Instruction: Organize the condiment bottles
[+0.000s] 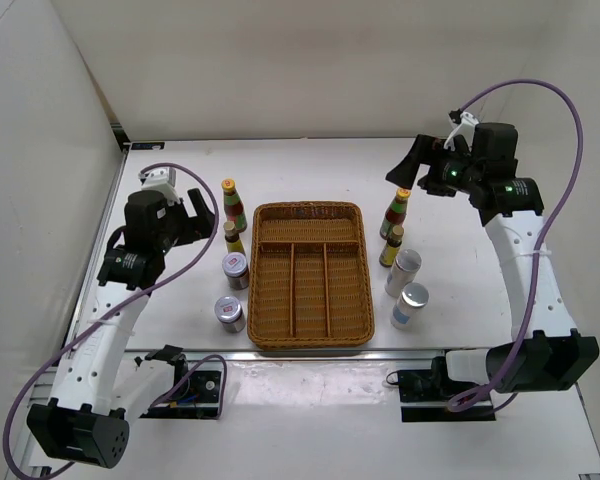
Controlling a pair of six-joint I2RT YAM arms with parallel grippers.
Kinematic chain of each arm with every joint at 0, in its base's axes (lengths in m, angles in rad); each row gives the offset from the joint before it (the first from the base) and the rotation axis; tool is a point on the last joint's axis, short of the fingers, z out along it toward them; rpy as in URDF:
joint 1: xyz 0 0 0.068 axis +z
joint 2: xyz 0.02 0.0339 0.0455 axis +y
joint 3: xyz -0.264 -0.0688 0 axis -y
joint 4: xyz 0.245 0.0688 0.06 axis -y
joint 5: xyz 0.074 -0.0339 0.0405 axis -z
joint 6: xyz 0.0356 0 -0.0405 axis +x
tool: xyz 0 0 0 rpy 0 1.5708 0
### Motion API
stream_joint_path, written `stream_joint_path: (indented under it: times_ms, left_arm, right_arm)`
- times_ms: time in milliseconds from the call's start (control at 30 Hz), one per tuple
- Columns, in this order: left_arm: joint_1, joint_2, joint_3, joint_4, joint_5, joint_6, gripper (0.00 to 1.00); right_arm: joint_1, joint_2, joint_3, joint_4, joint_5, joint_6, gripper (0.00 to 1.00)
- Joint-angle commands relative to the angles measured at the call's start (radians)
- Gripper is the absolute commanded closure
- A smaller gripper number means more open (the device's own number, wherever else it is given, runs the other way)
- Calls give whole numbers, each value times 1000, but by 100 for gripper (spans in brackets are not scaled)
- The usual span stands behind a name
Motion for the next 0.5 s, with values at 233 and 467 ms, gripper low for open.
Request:
stream_joint_path:
  times_ms: [233,467]
  left_arm:
    - [-3,-72,-123,106,-58,53,0]
    - [-13,-90,-123,78,-211,23,0]
  right_arm:
    - [19,90,87,1,-81,2,0]
    - [250,206,167,-111,436,-88,0]
